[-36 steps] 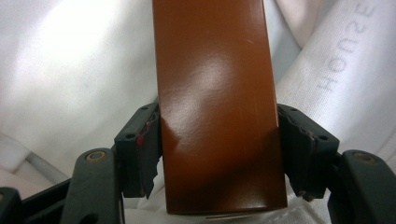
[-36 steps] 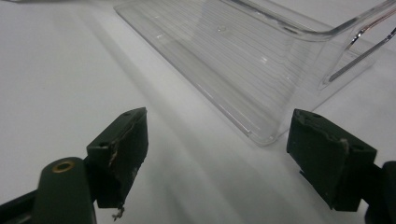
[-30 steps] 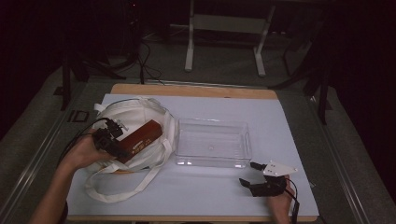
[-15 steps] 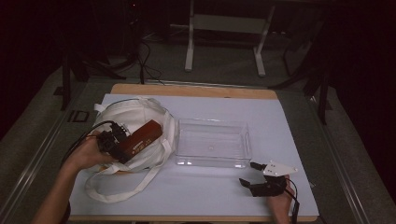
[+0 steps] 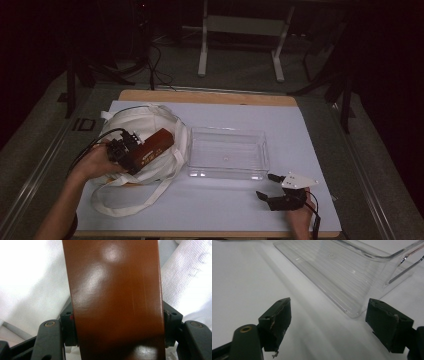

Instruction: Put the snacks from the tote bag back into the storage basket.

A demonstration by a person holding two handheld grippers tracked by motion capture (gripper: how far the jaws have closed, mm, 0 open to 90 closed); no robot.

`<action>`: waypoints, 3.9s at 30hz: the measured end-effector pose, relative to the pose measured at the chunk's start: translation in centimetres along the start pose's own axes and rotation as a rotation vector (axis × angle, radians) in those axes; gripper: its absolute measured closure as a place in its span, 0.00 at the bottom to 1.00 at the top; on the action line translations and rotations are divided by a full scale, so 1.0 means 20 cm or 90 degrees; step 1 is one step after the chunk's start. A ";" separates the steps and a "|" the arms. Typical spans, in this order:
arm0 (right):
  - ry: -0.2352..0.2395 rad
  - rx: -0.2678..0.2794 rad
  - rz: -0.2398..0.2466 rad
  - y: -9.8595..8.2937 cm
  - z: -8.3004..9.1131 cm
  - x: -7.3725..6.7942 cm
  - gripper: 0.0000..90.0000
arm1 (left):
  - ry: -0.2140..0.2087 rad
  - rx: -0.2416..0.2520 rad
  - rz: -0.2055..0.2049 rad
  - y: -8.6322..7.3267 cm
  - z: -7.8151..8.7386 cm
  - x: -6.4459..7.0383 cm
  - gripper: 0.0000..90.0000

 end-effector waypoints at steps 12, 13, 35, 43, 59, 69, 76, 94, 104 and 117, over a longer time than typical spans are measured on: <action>0.001 -0.001 -0.001 0.00 0.00 0.00 0.23 | -0.011 -0.030 0.007 0.04 -0.02 -0.01 0.39; 0.001 -0.001 -0.001 0.00 0.00 0.00 0.23 | -0.011 -0.032 0.007 0.04 -0.02 -0.01 0.39; 0.000 -0.002 0.000 0.00 0.00 0.00 0.23 | 0.000 0.006 0.015 0.02 0.03 0.00 0.48; 0.001 -0.002 0.000 0.00 0.00 0.00 0.23 | 0.011 0.029 0.015 0.02 0.09 -0.01 0.49; 0.000 0.000 0.001 0.00 0.00 0.00 0.23 | 0.033 0.062 0.009 0.00 0.21 -0.02 0.49; 0.000 -0.001 0.000 0.00 0.00 0.00 0.23 | 0.032 0.098 0.032 -0.04 0.28 -0.05 0.49; 0.000 -0.001 0.001 0.00 0.00 0.00 0.23 | 0.014 0.136 0.039 -0.04 0.33 -0.06 0.49; 0.000 0.000 0.000 0.00 0.00 0.00 0.23 | 0.026 0.186 0.004 0.00 0.45 -0.01 0.49; 0.000 0.000 0.001 0.00 0.00 0.00 0.23 | 0.043 0.202 -0.023 0.04 0.50 0.05 0.49; 0.001 0.000 0.000 0.00 0.00 0.00 0.23 | 0.049 0.212 -0.066 0.13 0.54 0.14 0.49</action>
Point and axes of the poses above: each handheld gripper's, and its own axes: z roughly backward along the jaws, y roughly out of its top, x roughly to its right, the point moved 4 cm from there along -z, roughly forward along the jaws
